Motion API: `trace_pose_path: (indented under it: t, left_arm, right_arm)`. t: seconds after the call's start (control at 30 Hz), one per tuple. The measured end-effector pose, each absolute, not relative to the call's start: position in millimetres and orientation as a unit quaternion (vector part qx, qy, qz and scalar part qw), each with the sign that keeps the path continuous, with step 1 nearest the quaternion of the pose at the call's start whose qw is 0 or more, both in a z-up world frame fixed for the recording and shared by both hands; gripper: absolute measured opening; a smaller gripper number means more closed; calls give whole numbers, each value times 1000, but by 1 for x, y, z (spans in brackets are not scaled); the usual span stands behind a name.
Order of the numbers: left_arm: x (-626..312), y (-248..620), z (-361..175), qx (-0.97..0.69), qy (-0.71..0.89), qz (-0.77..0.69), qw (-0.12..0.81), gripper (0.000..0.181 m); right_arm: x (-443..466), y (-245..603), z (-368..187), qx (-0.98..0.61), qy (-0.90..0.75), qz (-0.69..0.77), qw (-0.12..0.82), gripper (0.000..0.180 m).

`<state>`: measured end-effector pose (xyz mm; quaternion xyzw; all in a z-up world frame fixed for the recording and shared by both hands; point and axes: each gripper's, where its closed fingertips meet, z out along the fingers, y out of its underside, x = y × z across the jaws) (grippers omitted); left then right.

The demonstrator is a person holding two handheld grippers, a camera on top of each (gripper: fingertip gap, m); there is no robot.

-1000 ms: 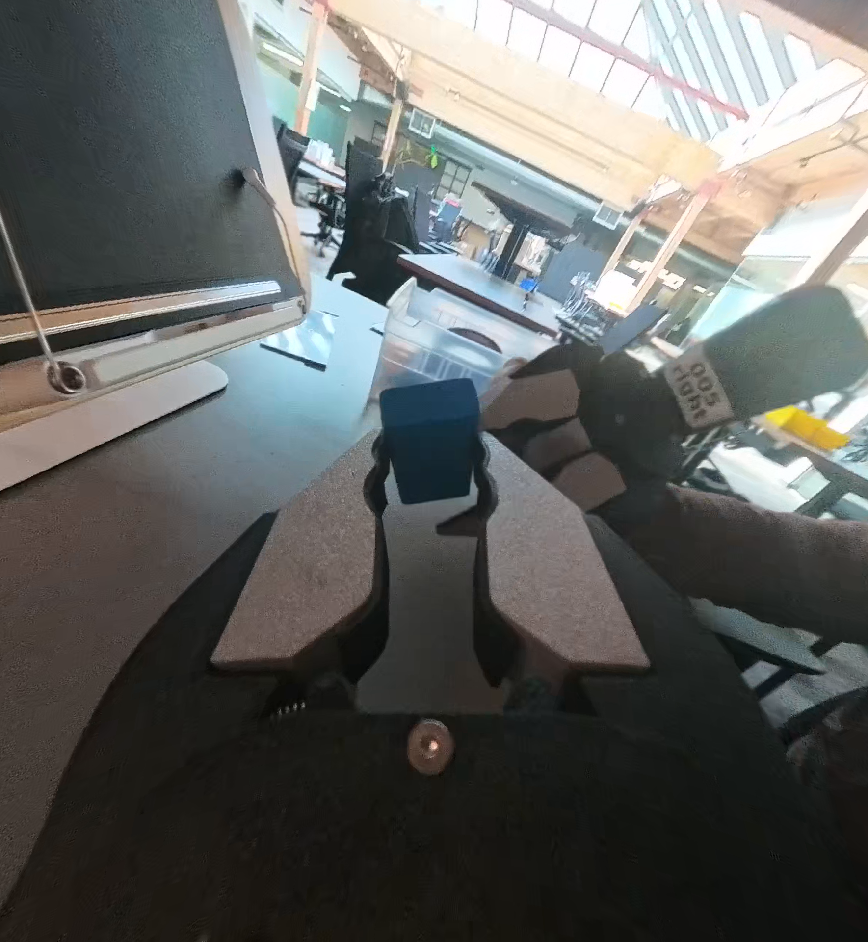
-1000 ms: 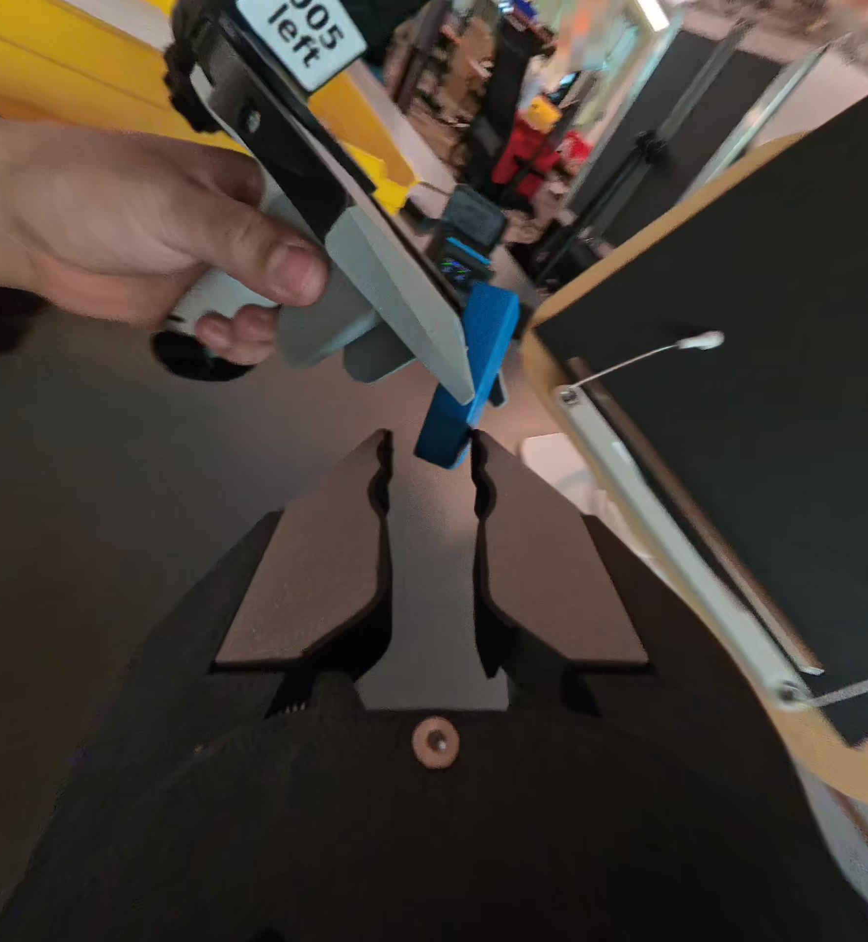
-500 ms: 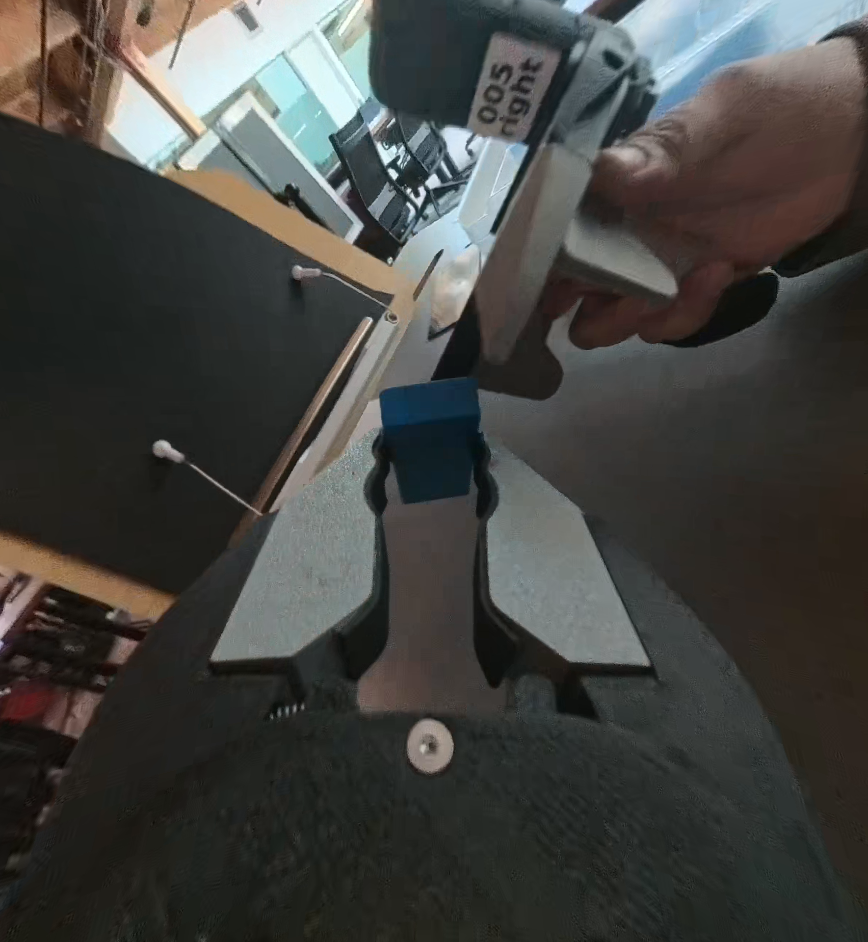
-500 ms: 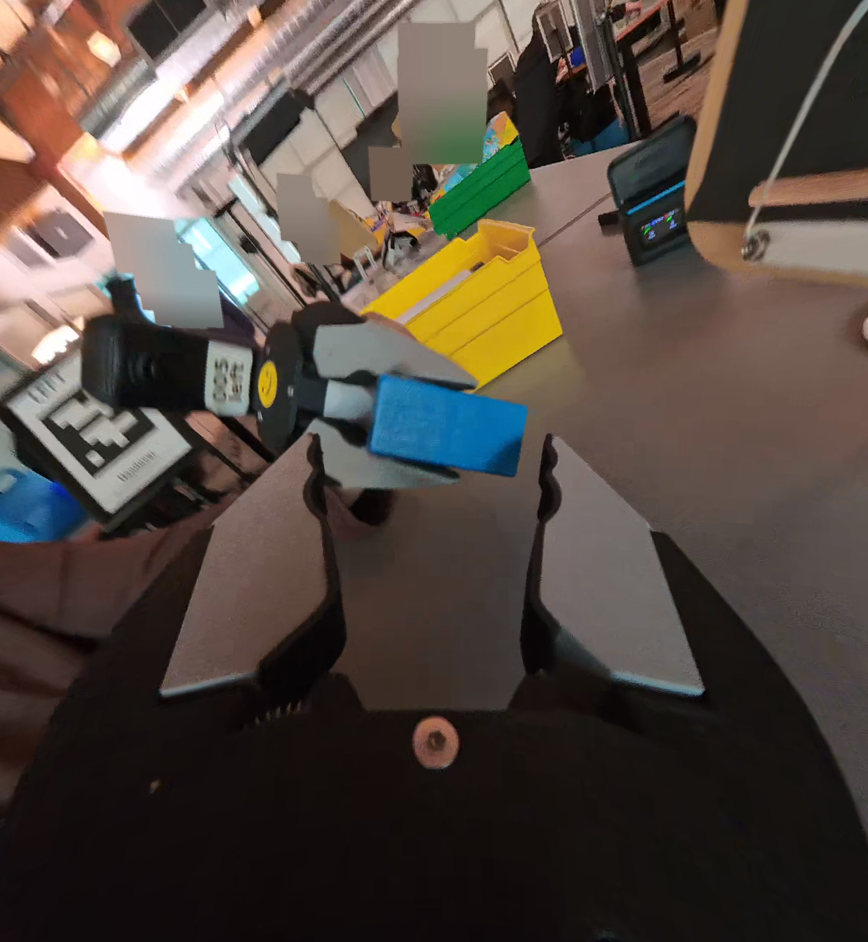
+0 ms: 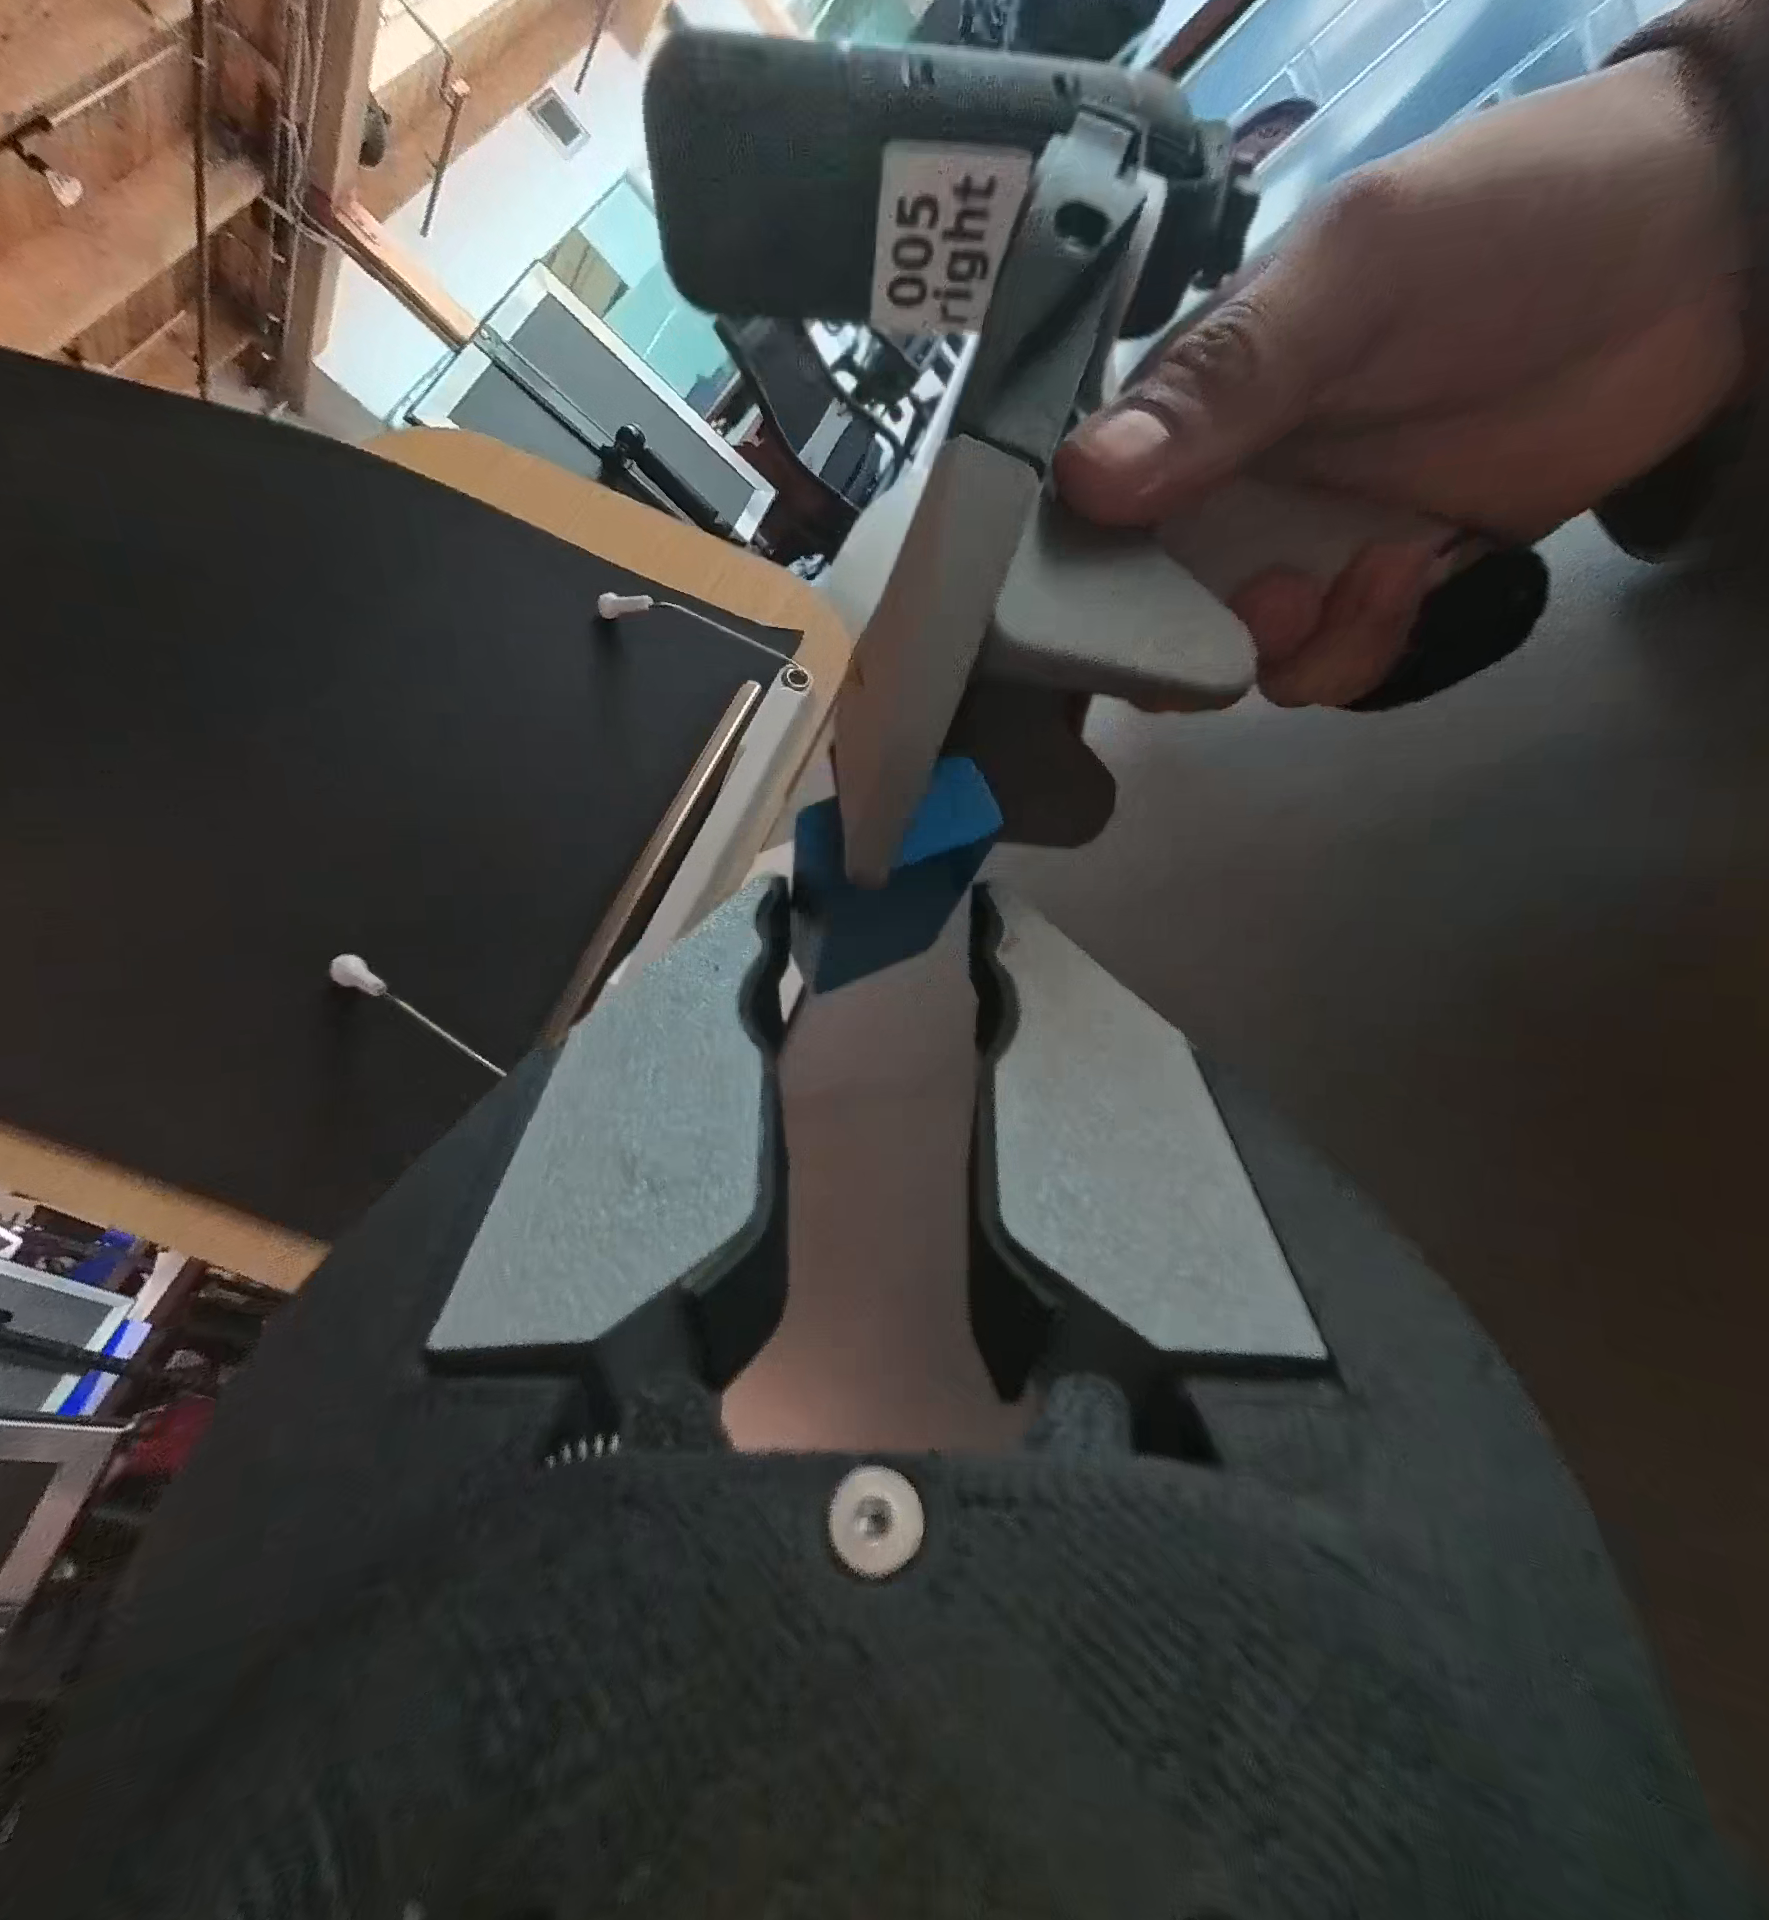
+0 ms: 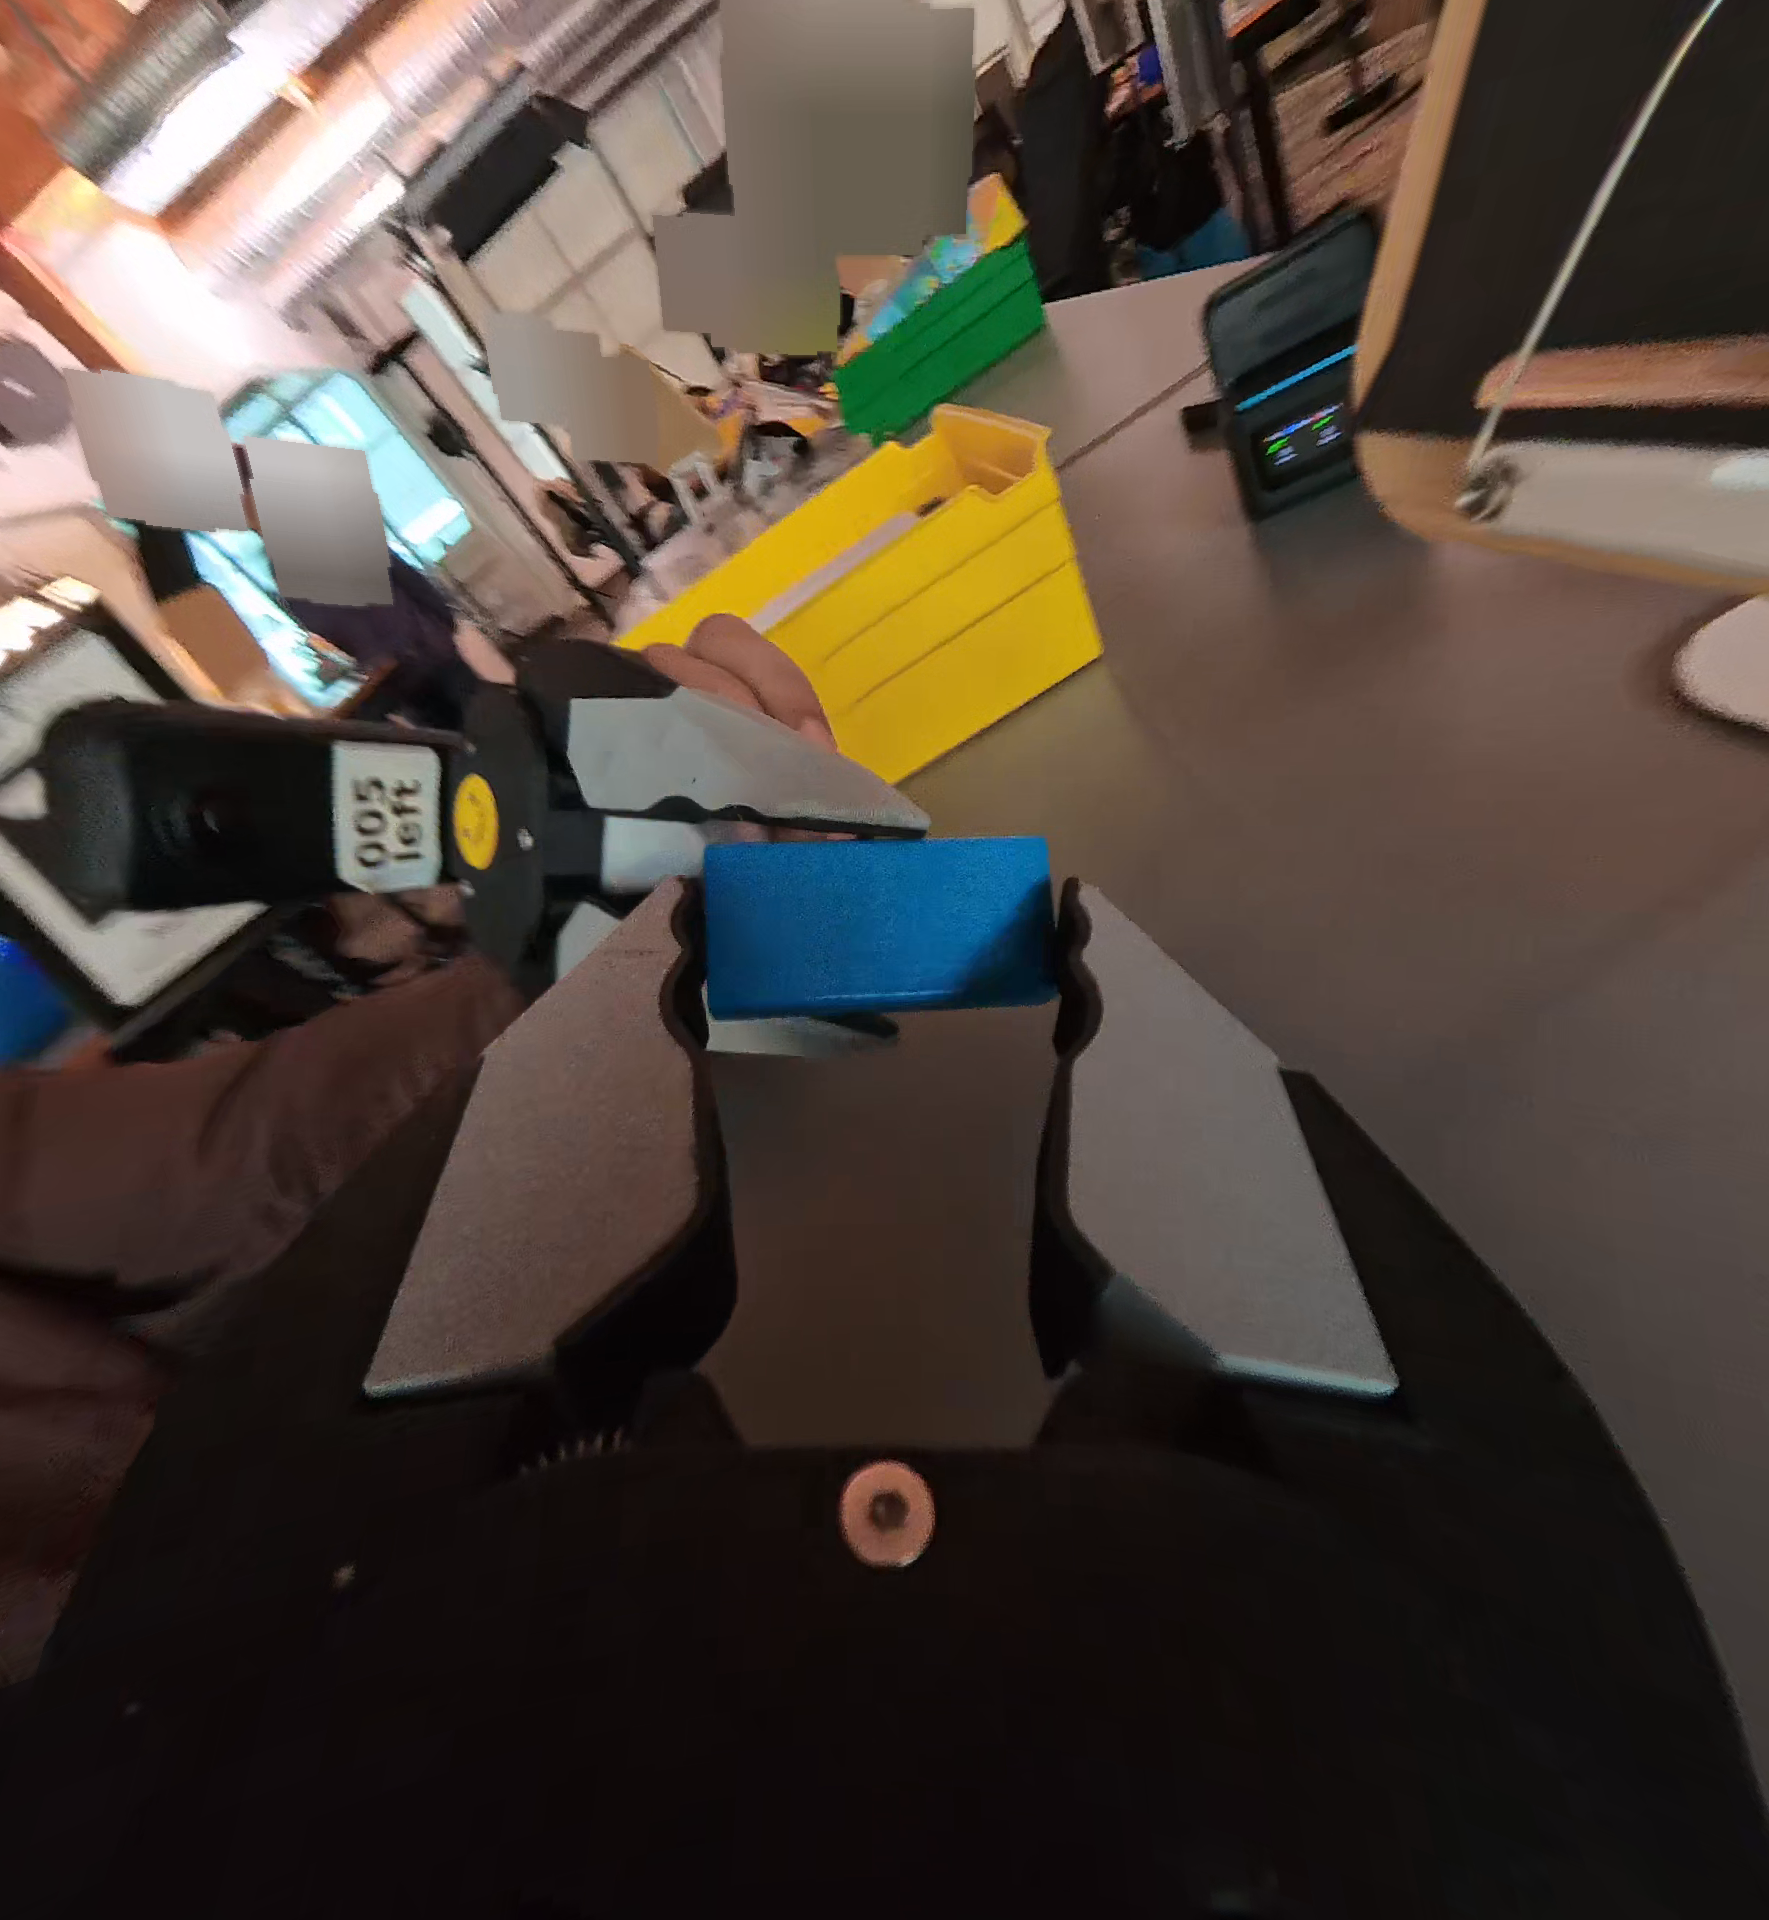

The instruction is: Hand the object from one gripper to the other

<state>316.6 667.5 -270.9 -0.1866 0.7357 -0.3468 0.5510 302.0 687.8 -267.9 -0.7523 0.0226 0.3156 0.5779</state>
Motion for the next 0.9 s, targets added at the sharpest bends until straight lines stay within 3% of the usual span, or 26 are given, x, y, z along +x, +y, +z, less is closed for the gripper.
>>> trace_pose_path:
  t: [0.03, 0.13, 0.37, 0.63, 0.7, 0.9]
  left_arm:
    - [316, 669, -274, -193, 739, -353, 540, 34]
    - [317, 680, -282, -204, 753, -332, 531, 33]
    - [308, 666, -280, -126, 747, -304, 578, 33]
    - [291, 633, -298, -70, 793, -324, 512, 31]
    - [287, 624, -305, -54, 806, -324, 493, 14]
    - [302, 635, -295, -138, 800, -333, 479, 13]
  right_arm:
    - [307, 687, -269, -763, 17, 283, 582, 65]
    - [312, 680, -268, -784, -12, 231, 576, 65]
    - [300, 662, -291, -816, -23, 312, 487, 65]
    - [274, 647, -309, -839, -80, 345, 412, 64]
    - [273, 647, -307, -835, -80, 350, 416, 64]
    - [292, 656, -290, -803, -25, 369, 467, 58]
